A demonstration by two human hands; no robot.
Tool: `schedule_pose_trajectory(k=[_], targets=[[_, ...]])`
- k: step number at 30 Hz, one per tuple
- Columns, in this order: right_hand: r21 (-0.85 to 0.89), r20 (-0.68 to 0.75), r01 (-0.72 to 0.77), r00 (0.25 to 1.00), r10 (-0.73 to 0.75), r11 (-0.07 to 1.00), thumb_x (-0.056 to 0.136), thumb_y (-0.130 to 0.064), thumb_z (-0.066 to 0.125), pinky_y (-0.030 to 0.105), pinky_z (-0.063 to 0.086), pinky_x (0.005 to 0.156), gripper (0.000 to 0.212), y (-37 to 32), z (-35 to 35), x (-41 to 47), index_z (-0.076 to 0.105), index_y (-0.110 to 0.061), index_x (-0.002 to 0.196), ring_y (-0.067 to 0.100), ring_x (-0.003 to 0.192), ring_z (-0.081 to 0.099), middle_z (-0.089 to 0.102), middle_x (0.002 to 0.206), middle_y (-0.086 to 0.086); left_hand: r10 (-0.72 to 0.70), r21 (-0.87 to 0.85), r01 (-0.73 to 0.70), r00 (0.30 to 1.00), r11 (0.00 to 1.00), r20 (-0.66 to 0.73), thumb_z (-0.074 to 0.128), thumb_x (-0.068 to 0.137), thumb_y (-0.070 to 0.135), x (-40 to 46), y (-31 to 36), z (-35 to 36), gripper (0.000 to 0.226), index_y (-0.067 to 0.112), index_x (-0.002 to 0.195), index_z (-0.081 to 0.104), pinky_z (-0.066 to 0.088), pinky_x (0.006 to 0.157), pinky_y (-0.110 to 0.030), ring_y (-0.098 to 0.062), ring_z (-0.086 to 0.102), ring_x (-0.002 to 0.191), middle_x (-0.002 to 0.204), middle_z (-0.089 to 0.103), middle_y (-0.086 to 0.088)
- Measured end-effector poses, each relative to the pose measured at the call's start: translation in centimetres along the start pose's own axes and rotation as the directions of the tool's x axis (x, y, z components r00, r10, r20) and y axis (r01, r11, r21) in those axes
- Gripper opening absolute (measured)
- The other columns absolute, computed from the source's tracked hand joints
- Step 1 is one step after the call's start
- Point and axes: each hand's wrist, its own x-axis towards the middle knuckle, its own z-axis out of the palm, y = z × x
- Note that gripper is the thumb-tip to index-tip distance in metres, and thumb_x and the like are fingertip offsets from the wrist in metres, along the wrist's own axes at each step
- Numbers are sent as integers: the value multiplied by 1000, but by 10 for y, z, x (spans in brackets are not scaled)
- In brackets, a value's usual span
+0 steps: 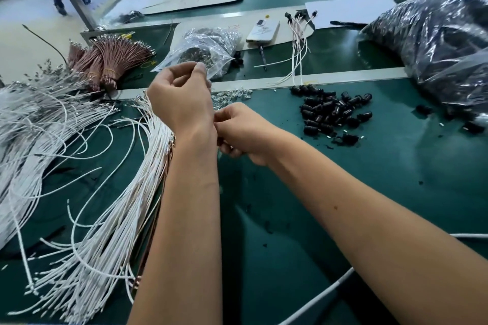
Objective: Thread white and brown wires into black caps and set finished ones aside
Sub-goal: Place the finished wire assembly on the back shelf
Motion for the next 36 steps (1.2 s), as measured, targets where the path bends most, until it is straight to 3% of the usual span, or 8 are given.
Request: schedule_pose_trajectory(k=[3,7,15,20,24,31,33,36], targets=[[63,-6,1,1000,-1,998,107,-8,43,18,28,35,15,-1,-9,-3,54,-6,99,12,43,47,57,69,9,3,42,-4,1000,999,23,67,95,15,-1,-2,6,8,13,88,71,51,58,-28,-16,62,60,70,67,0],[211,-143,48,990,-17,976,112,-12,35,18,32,33,20,1,-41,-16,47,-8,96,12,39,50,66,57,5,-17,111,2,991,994,129,57,102,17,-10,-14,15,18,13,97,73,50,65,-32,-17,59,70,75,64,3],[213,-250,6,967,48,977,107,-16,54,14,25,31,14,30,-115,-53,56,-13,93,7,39,43,64,61,2,-110,-38,124,960,992,257,58,100,9,-54,-45,43,13,5,99,71,50,56,-21,-7,56,54,73,63,-2],[444,-446,318,889,-102,838,101,5,54,15,41,45,14,38,-143,-66,65,-2,97,10,56,57,69,72,6,-90,-6,107,867,994,489,69,92,1,-63,-59,43,11,11,91,74,55,66,-23,-11,64,63,76,69,-2],[488,-558,438,822,-116,755,103,1,52,15,41,46,17,50,-155,-73,68,-4,102,10,57,56,67,73,5,-58,43,41,784,998,618,72,89,0,-63,-69,37,10,10,91,75,58,71,-28,-14,69,68,76,72,2],[353,-392,172,920,-21,919,107,-8,50,14,23,29,22,58,-156,-74,70,-1,108,6,39,39,59,66,2,165,189,-353,763,916,625,78,85,12,-68,-74,39,9,18,91,73,56,64,-29,-20,67,68,87,75,5],[339,-344,160,938,-36,927,107,-10,49,13,21,28,23,57,-157,-76,72,-3,107,5,37,38,58,65,2,191,179,-406,717,896,671,79,84,11,-67,-72,38,11,17,91,73,59,66,-35,-22,66,70,99,75,8],[297,-260,143,963,-64,944,107,-12,50,11,22,29,26,55,-156,-78,75,-6,106,5,36,40,59,63,3,213,121,-468,598,875,773,78,82,2,-72,-68,38,14,12,90,73,59,73,-42,-19,70,73,89,76,2]])
